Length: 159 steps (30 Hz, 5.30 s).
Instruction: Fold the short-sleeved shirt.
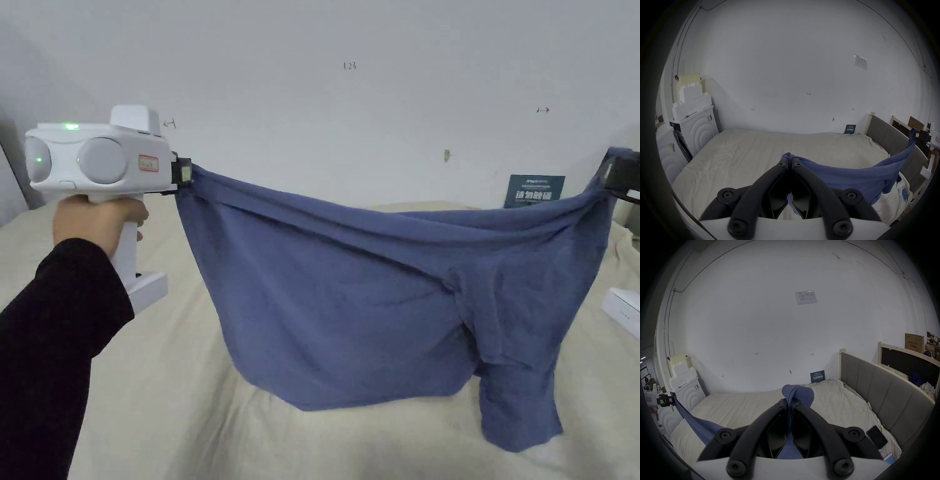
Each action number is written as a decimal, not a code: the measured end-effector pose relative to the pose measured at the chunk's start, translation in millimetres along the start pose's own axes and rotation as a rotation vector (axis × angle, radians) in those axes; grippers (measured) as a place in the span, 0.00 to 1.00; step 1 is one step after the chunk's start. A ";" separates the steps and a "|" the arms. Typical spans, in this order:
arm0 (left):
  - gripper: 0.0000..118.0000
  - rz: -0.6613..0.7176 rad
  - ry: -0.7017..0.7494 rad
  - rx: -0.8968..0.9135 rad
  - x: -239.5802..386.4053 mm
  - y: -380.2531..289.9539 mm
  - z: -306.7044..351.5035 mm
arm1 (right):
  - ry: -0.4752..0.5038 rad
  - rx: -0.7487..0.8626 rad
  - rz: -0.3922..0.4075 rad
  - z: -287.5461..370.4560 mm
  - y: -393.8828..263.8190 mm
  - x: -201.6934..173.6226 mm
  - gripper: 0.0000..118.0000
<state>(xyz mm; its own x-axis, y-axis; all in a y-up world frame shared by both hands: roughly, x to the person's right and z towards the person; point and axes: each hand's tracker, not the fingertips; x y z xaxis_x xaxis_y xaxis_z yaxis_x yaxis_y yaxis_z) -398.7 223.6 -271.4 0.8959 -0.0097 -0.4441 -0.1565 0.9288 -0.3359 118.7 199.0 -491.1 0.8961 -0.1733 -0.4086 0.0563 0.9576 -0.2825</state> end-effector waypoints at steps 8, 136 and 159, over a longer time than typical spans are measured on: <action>0.00 -0.015 0.068 0.058 -8.3 34.9 -21.4 | -0.013 0.057 0.039 -29.0 25.0 -22.5 0.02; 0.87 0.020 0.015 -0.627 27.0 -256.1 -295.2 | -0.189 -0.232 0.160 24.1 -273.7 -40.4 0.00; 0.00 -0.069 -0.099 -0.452 41.6 -227.7 -202.0 | -0.180 -0.525 0.041 -79.1 -281.3 26.2 0.05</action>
<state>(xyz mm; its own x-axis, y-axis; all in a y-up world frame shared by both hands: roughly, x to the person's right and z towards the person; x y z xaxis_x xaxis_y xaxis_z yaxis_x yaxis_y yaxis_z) -409.8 -63.1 -381.2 0.9424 -0.0097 -0.3344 -0.2413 0.6727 -0.6994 91.5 -93.1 -490.9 0.9566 -0.0528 -0.2867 -0.1654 0.7116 -0.6828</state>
